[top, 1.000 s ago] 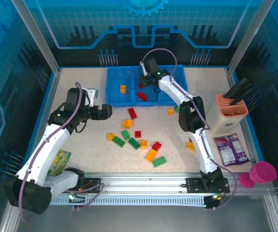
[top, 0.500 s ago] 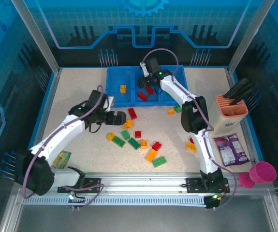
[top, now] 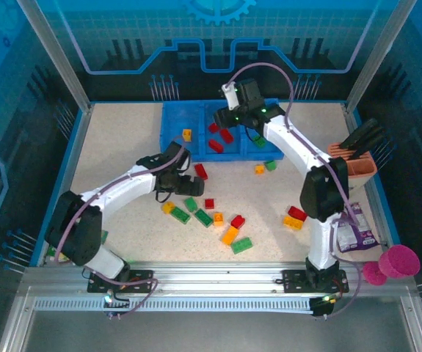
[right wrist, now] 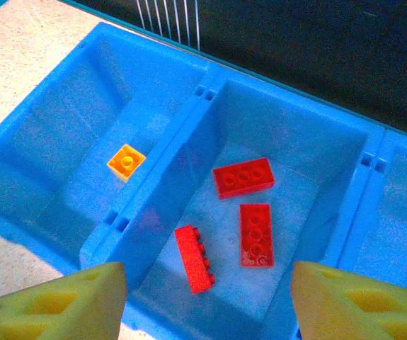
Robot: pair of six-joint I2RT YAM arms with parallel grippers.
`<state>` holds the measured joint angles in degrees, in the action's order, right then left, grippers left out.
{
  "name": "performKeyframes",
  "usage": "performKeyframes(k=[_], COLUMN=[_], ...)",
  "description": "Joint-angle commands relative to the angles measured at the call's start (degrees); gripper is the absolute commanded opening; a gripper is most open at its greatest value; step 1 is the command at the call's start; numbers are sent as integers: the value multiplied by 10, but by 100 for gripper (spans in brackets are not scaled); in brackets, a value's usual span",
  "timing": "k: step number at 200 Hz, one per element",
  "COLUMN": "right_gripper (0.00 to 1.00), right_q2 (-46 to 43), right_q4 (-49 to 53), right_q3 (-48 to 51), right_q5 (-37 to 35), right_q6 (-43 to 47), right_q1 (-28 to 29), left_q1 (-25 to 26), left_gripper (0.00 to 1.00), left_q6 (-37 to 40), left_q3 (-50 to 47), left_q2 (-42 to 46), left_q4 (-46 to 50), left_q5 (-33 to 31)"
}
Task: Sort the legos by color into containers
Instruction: Pick up the lego from the center of the table.
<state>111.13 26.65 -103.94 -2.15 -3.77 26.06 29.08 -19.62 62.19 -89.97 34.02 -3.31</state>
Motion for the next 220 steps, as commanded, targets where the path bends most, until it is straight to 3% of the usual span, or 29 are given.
performKeyframes(k=[1, 158, 220], right_gripper=[63, 66, 66], right_q2=[-36, -125, -119], right_q4=[-16, -49, -48], right_q3=[40, 205, 211], right_q5=[20, 8, 6], right_q6=[5, 2, 2], right_q1=[-8, -13, -16], left_q1=[9, 18, 17], left_gripper=[99, 92, 81], left_q6=[-15, -42, -48], left_q3=[33, 53, 54], left_q2=[-19, -130, -154], left_q4=[4, -42, -44], left_q5=[-27, -33, -23])
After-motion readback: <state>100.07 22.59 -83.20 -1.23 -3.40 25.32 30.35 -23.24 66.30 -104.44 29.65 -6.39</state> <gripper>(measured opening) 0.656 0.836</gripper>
